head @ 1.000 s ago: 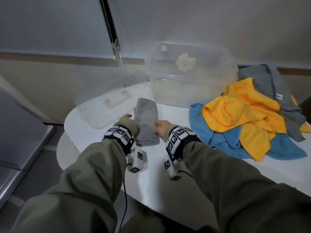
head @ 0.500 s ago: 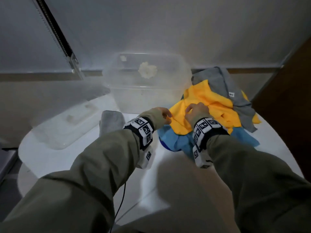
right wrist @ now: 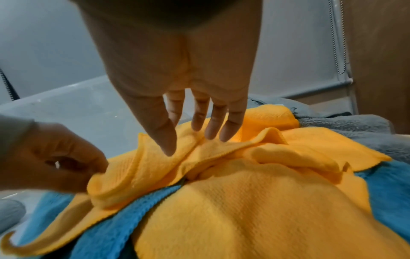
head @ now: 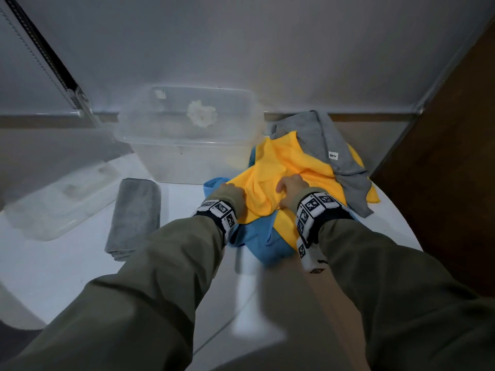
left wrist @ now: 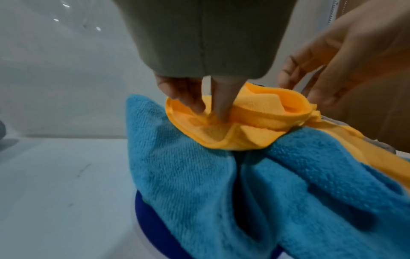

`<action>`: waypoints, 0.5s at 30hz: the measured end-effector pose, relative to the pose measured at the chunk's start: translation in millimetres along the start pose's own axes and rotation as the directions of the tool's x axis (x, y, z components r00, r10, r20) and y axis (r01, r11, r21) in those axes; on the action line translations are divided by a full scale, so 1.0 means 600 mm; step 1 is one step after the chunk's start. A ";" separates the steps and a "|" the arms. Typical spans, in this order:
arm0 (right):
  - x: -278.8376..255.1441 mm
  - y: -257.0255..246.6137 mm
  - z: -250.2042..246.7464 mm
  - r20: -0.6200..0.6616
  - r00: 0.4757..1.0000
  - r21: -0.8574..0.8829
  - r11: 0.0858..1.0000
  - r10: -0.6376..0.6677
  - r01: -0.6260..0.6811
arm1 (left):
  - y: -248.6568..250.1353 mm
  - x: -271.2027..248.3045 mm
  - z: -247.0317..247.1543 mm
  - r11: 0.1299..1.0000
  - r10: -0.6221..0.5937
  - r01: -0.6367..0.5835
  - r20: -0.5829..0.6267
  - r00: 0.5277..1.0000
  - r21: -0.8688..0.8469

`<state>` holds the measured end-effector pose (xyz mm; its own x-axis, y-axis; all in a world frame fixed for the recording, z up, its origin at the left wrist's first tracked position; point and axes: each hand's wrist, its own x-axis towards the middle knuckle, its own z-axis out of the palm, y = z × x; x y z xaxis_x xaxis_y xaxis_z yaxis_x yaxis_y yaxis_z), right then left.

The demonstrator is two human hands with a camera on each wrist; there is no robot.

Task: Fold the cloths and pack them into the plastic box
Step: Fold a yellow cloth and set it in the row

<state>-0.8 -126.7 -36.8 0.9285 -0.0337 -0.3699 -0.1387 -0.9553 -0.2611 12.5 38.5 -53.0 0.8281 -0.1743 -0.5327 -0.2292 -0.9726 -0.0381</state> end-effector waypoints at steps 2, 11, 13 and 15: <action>-0.004 0.002 0.008 -0.036 0.998 0.021 0.998 -0.060 0.061 | 0.005 -0.008 0.006 0.996 0.037 -0.050 -0.171 0.985 -0.070; -0.034 -0.035 -0.061 -0.256 0.943 -0.004 0.976 -0.214 0.220 | -0.014 -0.099 -0.083 0.436 -0.243 -0.486 -0.619 0.747 -0.757; -0.051 -0.051 -0.090 -0.311 0.933 0.178 0.954 -0.179 0.242 | -0.040 -0.125 -0.103 0.406 -0.192 -0.514 -0.620 0.760 -0.756; -0.071 -0.071 -0.116 -0.403 0.907 0.413 0.861 -0.118 0.296 | -0.069 -0.150 -0.122 0.611 -0.118 -0.353 -0.523 0.844 -0.709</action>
<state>-10.6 -105.2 52.0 0.9978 -0.0363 0.0549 0.0128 -0.7111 -0.7029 -15.0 83.4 58.1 0.9936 -0.1125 -0.0032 -0.0701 -0.6413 0.7641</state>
